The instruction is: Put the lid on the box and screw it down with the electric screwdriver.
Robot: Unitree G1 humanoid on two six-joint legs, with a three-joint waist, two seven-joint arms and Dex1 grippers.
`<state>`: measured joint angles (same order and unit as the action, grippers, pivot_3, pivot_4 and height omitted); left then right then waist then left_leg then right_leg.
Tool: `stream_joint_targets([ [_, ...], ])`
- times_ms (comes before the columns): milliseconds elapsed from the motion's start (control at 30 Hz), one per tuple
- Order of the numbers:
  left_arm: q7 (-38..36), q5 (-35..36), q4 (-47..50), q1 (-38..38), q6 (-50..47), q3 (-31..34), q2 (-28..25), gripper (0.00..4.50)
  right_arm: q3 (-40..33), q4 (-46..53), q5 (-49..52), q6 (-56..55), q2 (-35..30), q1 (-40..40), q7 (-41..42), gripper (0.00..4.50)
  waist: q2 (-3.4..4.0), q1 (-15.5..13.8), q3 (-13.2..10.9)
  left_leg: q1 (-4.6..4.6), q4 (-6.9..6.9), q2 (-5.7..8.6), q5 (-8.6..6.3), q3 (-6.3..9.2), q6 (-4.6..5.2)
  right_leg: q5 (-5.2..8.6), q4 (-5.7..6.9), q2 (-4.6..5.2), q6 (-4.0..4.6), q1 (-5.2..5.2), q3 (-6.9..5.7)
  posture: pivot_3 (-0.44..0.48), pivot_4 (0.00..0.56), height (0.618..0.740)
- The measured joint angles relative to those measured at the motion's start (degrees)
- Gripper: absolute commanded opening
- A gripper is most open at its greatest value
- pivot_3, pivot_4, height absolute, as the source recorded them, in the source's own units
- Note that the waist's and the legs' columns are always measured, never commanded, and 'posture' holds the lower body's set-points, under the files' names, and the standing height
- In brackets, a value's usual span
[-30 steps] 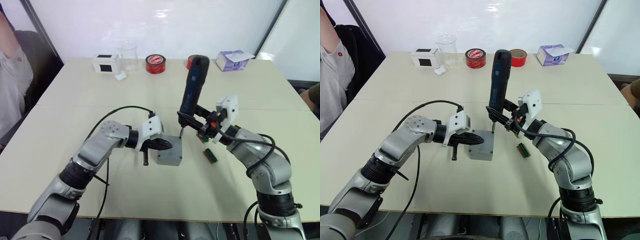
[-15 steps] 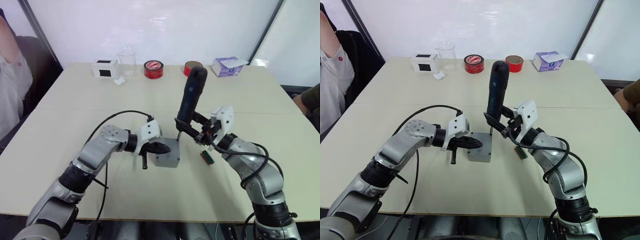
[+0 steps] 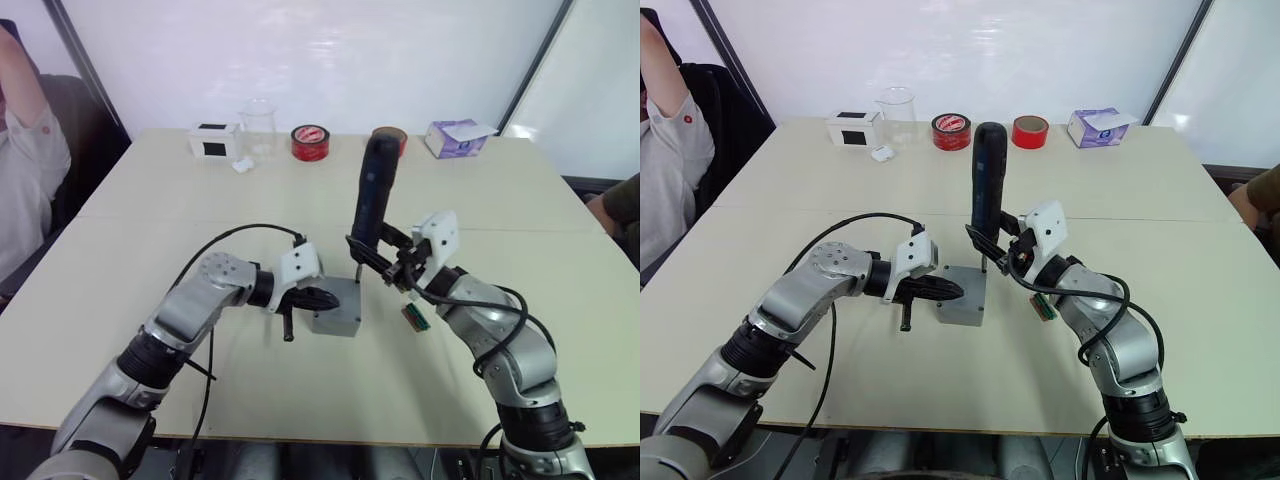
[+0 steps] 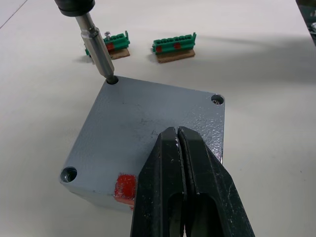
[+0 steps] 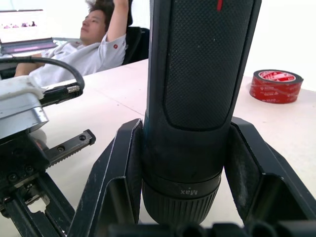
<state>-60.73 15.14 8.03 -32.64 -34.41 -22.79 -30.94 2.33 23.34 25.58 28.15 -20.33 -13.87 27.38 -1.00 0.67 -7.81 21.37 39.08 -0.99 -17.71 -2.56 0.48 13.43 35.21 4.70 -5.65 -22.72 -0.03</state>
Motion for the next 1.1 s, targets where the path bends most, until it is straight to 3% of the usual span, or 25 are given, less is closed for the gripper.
stream_joint_targets([
  [333, -0.1, 0.0, 0.0, 0.0, 0.3, 0.0, 0.0, 0.00, -3.2, 0.3, 4.2, 3.1, 0.3, -0.9, -0.2, 1.73, 0.13, 0.0, -0.1, 0.12, -0.05, -0.01, 0.00, 0.00, 0.00, 0.04, -0.02, 0.07, 0.07, -0.15, -0.01, 0.000, 0.150, 0.740],
  [467, -0.1, 0.5, 0.5, 0.6, 0.4, 1.0, 0.3, 0.00, -6.9, 2.2, 11.4, 14.0, -2.7, -5.8, -2.9, 1.73, 0.42, 0.0, -0.4, 0.56, -0.05, 0.01, 0.00, -0.04, -0.01, 0.02, 0.00, 0.30, 0.08, -0.62, -0.02, 0.000, 0.150, 0.740],
  [633, 0.8, 2.7, 1.2, 2.7, -0.3, 3.5, 2.5, 0.00, -18.9, 0.2, 27.1, 29.9, -10.8, -20.8, -10.7, 1.73, 0.80, -0.4, -0.7, 1.35, 0.06, 0.14, 0.05, -0.06, -0.05, -0.03, 0.11, 0.39, 0.08, -1.33, -0.07, 0.000, 0.150, 0.740],
  [767, 4.3, 6.3, 0.9, 3.1, -4.3, 7.2, 6.2, 0.00, -27.4, -9.7, 36.7, 45.4, -23.8, -31.0, -14.4, 1.73, 0.74, -1.2, -0.8, 1.97, 0.07, 0.17, 0.04, -0.01, -0.02, -0.04, -0.08, 0.37, 0.07, -1.79, -0.19, 0.000, 0.150, 0.740],
  [933, 6.1, 10.9, 3.7, 2.6, -8.9, 12.3, 6.0, 0.00, -22.9, -18.6, 33.7, 59.2, -36.9, -24.5, -12.3, 1.73, 0.72, -1.3, -0.8, 2.07, 0.03, 0.22, -0.08, -0.08, 0.17, -0.12, -0.20, 0.34, -0.12, -1.86, -0.19, 0.000, 0.150, 0.740],
  [1100, 4.0, 13.1, 11.0, 2.6, -11.9, 12.1, -0.4, 0.00, -16.5, -25.4, 30.1, 64.0, -40.5, -17.3, -8.3, 1.73, 1.35, -0.7, -1.3, 2.06, 0.09, 0.32, -0.09, -0.33, 0.21, -0.15, -0.19, 0.34, -0.19, -1.94, 0.03, 0.000, 0.150, 0.740],
])
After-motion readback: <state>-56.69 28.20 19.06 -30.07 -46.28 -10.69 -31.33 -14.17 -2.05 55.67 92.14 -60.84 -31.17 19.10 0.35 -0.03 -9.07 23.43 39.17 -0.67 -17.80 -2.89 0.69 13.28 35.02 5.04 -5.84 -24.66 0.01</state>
